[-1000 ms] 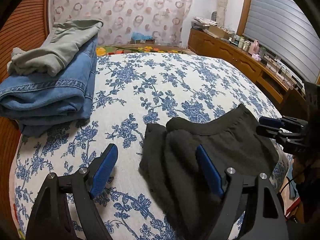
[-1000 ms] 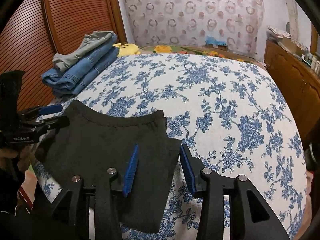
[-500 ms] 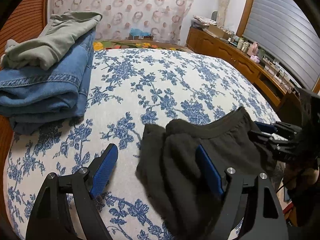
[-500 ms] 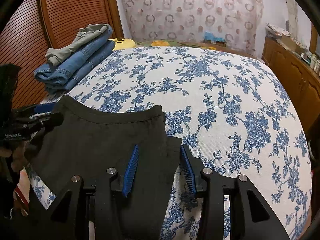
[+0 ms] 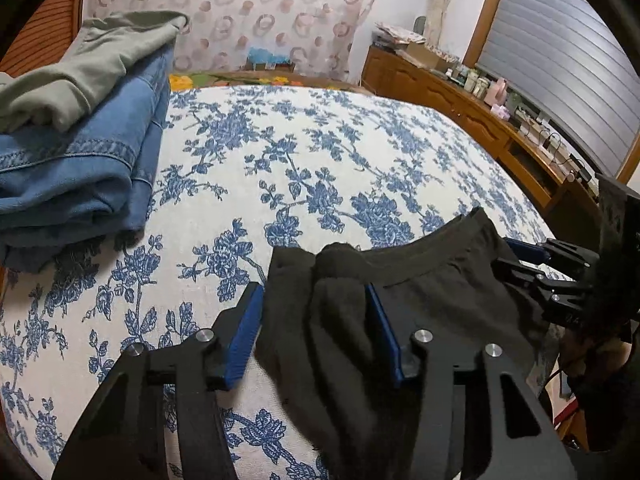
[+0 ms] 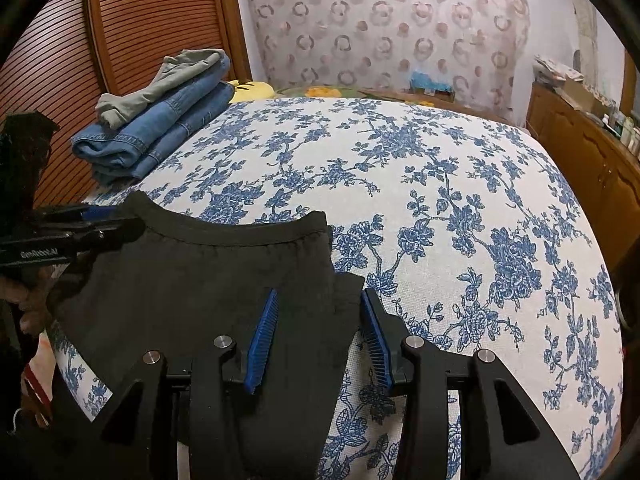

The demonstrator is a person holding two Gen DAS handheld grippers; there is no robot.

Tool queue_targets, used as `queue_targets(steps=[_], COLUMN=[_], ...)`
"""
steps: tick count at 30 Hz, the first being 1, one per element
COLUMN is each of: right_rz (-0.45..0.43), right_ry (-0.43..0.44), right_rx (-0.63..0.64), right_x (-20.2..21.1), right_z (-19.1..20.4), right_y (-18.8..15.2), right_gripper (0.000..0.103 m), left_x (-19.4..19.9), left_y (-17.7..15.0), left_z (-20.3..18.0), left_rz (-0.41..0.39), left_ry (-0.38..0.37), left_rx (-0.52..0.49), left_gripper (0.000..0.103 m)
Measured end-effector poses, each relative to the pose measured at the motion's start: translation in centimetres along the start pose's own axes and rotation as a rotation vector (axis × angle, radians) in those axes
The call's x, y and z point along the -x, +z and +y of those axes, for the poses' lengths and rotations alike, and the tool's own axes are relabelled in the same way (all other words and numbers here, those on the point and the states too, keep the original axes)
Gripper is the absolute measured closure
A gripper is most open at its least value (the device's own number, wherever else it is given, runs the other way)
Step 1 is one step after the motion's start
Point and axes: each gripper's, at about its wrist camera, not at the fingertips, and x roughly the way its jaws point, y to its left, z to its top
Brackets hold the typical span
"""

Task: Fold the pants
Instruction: 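Reach the right gripper to the folded black garment's edge and close on it, then lift the folded black garment up with the right gripper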

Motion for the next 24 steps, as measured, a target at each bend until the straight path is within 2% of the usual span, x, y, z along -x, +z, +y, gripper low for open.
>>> queue_targets(steps=[4, 6, 10, 11, 13, 14, 24], right_rz=[0.008, 0.016, 0.020, 0.021, 0.021, 0.018, -0.097], right_ry=[-0.002, 0.014, 0.027, 0.037, 0.048, 0.045, 0.036], right_rx=[0.015, 0.024, 0.032, 0.033, 0.037, 0.039, 0.034], right_x=[0.0, 0.0, 0.0, -0.1, -0.1, 0.0, 3.1], right_z=[0.2, 0.4, 0.6, 0.6, 0.7, 0.7, 1.2], right_y=[0.1, 0.2, 0.3, 0.3, 0.3, 0.3, -0.2], right_gripper=[0.061, 0.070, 0.078, 0.082, 0.088, 0.090, 0.093], left_x=[0.0, 0.0, 0.1, 0.2, 0.4, 0.7, 5.8], left_y=[0.0, -0.2, -0.4, -0.5, -0.5, -0.5, -0.1], left_z=[-0.1, -0.4, -0.7, -0.7, -0.9, -1.1, -3.5], left_rz=[-0.001, -0.002, -0.008, -0.009, -0.017, -0.030, -0.179], left_ry=[0.007, 0.007, 0.001, -0.004, -0.011, -0.016, -0.023], left_rx=[-0.002, -0.018, -0.033, -0.032, -0.034, -0.042, -0.091], left_gripper=[0.051, 0.058, 0.069, 0.071, 0.085, 0.089, 0.092])
